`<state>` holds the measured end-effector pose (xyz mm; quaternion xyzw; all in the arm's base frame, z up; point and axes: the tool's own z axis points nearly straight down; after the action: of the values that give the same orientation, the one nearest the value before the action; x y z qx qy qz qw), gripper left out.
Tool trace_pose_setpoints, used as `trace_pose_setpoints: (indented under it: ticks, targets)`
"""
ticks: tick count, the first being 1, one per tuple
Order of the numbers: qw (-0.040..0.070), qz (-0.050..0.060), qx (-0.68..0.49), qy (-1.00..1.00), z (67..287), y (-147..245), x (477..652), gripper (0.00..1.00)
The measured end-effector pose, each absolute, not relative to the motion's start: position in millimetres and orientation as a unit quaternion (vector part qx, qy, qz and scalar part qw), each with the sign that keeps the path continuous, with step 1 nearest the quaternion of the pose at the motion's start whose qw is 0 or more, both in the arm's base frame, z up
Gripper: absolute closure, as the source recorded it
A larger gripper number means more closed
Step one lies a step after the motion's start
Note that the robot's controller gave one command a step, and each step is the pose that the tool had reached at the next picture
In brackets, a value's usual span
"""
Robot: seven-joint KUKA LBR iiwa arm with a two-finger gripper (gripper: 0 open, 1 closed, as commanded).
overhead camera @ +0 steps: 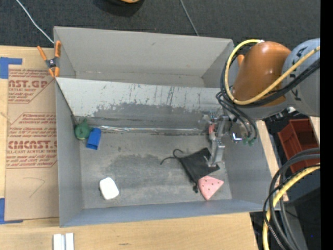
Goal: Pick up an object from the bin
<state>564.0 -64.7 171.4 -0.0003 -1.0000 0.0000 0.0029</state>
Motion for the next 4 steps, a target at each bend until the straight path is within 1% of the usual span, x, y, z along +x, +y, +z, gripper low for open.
trace_pose_setpoints:
  ticks: [1, 2, 3, 4]
  targets:
    - [-0.001, 0.0, 0.0, -1.0, 176, -64, 565.6, 0.0]
    - [0.002, -0.001, 0.163, -0.987, 105, -69, 560.3, 0.0]
    - [-0.001, 0.0, 0.139, -0.99, 76, -80, 548.1, 0.0]
    - [0.0, -0.001, 0.357, -0.934, 72, -70, 550.2, 0.0]
